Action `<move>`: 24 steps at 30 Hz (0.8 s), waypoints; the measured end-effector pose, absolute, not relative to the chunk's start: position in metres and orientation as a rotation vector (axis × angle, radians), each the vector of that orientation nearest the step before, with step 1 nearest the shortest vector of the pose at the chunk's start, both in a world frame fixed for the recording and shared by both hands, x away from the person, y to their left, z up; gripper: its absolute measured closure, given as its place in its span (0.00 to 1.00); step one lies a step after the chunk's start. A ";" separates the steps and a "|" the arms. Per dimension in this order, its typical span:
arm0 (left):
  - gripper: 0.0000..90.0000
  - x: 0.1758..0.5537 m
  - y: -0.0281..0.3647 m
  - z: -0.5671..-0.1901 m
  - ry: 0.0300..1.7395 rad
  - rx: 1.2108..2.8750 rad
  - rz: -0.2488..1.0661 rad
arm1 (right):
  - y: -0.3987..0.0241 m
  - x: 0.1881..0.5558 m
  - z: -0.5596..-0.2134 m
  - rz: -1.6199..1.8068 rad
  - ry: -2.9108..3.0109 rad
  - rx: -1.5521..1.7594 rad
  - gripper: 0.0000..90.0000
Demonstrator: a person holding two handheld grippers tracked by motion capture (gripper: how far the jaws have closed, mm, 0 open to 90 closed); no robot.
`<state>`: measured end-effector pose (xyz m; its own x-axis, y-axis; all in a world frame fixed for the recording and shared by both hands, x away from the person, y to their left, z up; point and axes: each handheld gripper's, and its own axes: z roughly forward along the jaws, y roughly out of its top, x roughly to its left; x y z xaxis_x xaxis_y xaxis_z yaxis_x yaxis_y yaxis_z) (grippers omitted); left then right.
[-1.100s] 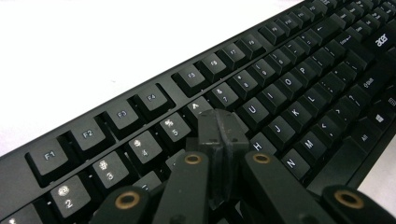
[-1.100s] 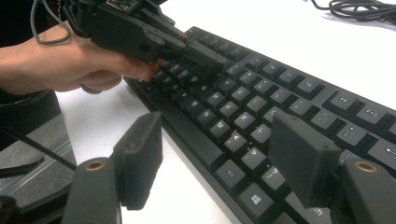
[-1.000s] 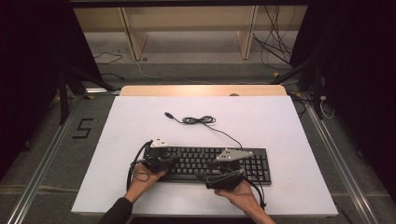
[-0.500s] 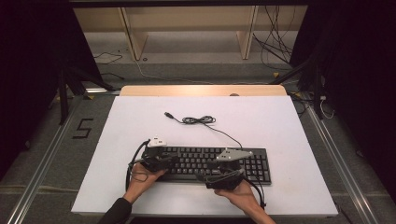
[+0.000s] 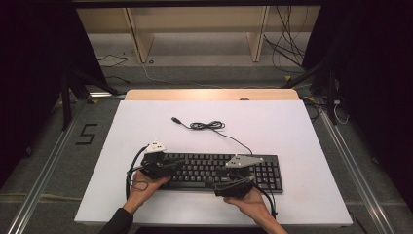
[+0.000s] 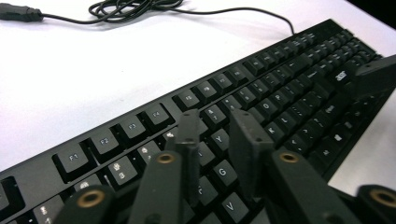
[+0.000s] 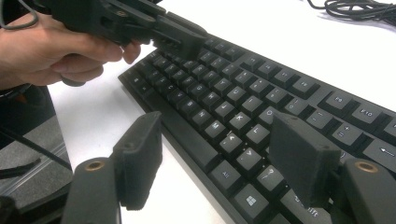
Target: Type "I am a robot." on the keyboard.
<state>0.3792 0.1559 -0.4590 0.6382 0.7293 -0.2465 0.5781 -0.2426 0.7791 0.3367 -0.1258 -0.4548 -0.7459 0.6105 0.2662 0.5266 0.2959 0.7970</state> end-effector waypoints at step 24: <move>0.46 0.359 0.181 -0.453 1.040 1.826 0.187 | -0.122 0.342 -0.458 1.431 2.467 1.098 0.47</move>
